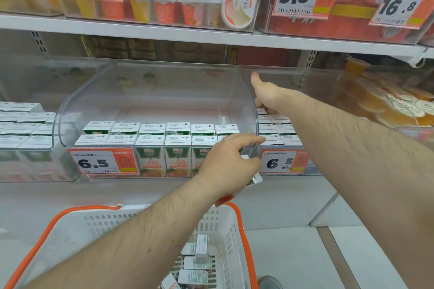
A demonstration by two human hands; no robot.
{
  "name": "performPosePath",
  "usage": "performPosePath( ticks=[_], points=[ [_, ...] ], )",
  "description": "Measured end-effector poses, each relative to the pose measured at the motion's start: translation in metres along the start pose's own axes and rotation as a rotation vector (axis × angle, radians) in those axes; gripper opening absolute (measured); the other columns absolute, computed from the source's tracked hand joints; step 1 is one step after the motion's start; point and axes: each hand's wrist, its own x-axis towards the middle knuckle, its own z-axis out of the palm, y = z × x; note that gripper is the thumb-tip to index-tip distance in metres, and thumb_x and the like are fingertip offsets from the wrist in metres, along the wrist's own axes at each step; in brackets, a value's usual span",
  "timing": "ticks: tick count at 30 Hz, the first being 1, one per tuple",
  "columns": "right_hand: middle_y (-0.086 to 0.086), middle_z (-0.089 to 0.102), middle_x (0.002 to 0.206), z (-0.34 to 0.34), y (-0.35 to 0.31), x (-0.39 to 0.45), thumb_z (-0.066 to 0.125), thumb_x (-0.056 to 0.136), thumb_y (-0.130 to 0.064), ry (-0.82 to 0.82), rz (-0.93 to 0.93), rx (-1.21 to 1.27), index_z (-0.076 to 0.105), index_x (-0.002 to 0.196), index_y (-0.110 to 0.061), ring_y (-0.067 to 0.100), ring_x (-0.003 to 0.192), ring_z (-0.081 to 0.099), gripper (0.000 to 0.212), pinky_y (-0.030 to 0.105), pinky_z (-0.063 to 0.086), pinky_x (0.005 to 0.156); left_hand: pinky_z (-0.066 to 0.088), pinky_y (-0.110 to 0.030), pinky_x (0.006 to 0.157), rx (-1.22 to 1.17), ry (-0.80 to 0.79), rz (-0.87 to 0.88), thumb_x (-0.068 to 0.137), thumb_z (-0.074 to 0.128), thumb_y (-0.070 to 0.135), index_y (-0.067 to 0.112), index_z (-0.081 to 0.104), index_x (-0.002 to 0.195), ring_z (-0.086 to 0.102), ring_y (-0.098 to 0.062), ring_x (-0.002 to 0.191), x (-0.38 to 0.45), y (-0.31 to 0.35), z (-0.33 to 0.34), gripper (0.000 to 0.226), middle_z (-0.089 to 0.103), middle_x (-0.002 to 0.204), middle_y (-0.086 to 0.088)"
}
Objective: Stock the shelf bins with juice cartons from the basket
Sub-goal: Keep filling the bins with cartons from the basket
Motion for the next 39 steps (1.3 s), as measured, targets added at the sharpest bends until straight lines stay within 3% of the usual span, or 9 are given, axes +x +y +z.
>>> performPosePath(
  ticks=[7,11,16,21,24,28,31,36,39],
  points=[
    [0.006,0.026,0.160,-0.004,0.000,-0.014,-0.001,0.095,-0.067,-0.055,0.009,-0.069,0.025,0.154,-0.013,0.025,0.148,0.020,0.084,0.045,0.008,0.119,0.036,-0.021,0.100,-0.106,-0.046,-0.026,0.087,0.061,0.015,0.039,0.061,0.123,0.044,0.001,0.119,-0.008,0.006,-0.012,0.044,0.048,0.127,0.020],
    [0.013,0.056,0.137,0.002,0.004,-0.041,-0.005,0.094,-0.066,0.274,-0.070,-0.141,0.062,0.130,-0.015,0.030,0.138,0.038,0.091,0.052,-0.004,0.120,0.042,-0.017,0.068,-0.283,0.077,-0.046,0.089,0.058,0.012,0.030,0.065,0.109,0.054,-0.002,0.072,-0.028,0.005,-0.025,0.028,0.058,0.093,0.014],
    [0.010,0.070,0.088,0.032,-0.003,-0.129,0.028,0.104,-0.044,0.622,-0.429,0.193,0.071,0.088,-0.001,0.027,0.091,0.059,0.063,0.040,0.043,0.094,0.041,-0.026,0.064,-0.541,0.151,-0.260,0.095,0.052,0.017,0.022,0.066,0.097,0.056,-0.014,0.074,-0.053,0.001,-0.043,0.015,0.065,0.093,0.004],
    [-0.003,0.054,0.057,0.077,-0.014,-0.181,0.059,0.060,-0.031,0.184,-0.324,0.524,0.064,0.062,-0.011,0.024,0.062,0.054,0.021,0.034,0.042,0.059,0.044,-0.025,0.059,-0.869,0.257,-0.423,0.095,0.054,0.024,0.017,0.065,0.102,0.061,-0.018,0.070,-0.074,-0.004,-0.057,0.015,0.065,0.092,-0.008],
    [-0.005,0.062,0.069,0.096,-0.011,-0.202,0.073,0.059,-0.022,-0.134,-0.305,0.526,0.065,0.084,-0.020,0.008,0.061,0.058,0.026,0.018,0.046,0.054,0.049,-0.037,0.066,-0.901,0.329,-0.457,0.093,0.053,0.024,0.017,0.066,0.092,0.062,-0.027,0.077,-0.083,-0.012,-0.065,0.016,0.066,0.095,-0.017],
    [-0.007,0.071,0.088,0.126,0.002,-0.211,0.084,0.061,-0.035,-0.079,-0.434,0.293,0.065,0.101,-0.029,0.009,0.080,0.067,0.044,0.031,0.056,0.073,0.054,-0.036,0.060,-0.906,0.317,-0.426,0.102,0.041,0.036,0.017,0.064,0.100,0.065,-0.024,0.070,-0.097,-0.018,-0.071,0.029,0.068,0.094,-0.014],
    [-0.007,0.073,0.091,0.127,0.001,-0.210,0.086,0.070,-0.011,-0.105,-0.526,0.364,0.068,0.103,-0.029,0.009,0.085,0.068,0.041,0.023,0.055,0.074,0.050,-0.035,0.062,-1.014,0.268,-0.300,0.098,0.045,0.034,0.015,0.061,0.103,0.064,-0.020,0.068,-0.106,-0.029,-0.083,0.026,0.064,0.082,-0.007],
    [-0.004,0.071,0.107,0.120,0.001,-0.210,0.080,0.071,0.000,-0.249,-0.653,0.345,0.066,0.109,-0.023,0.010,0.105,0.065,0.047,0.030,0.050,0.094,0.041,-0.048,0.098,-0.921,-0.097,-0.078,0.048,0.050,0.010,0.014,0.051,0.126,0.057,-0.028,0.108,-0.124,-0.064,-0.117,0.078,0.061,0.115,-0.009],
    [-0.010,0.069,0.114,0.122,-0.005,-0.210,0.078,0.071,-0.003,-0.350,-0.684,0.337,0.065,0.115,-0.022,0.006,0.114,0.060,0.050,0.028,0.045,0.096,0.046,-0.038,0.095,-0.685,-0.370,-0.052,0.052,0.063,0.001,0.022,0.045,0.139,0.056,-0.020,0.115,-0.134,-0.071,-0.129,0.091,0.059,0.127,-0.002]
  ],
)
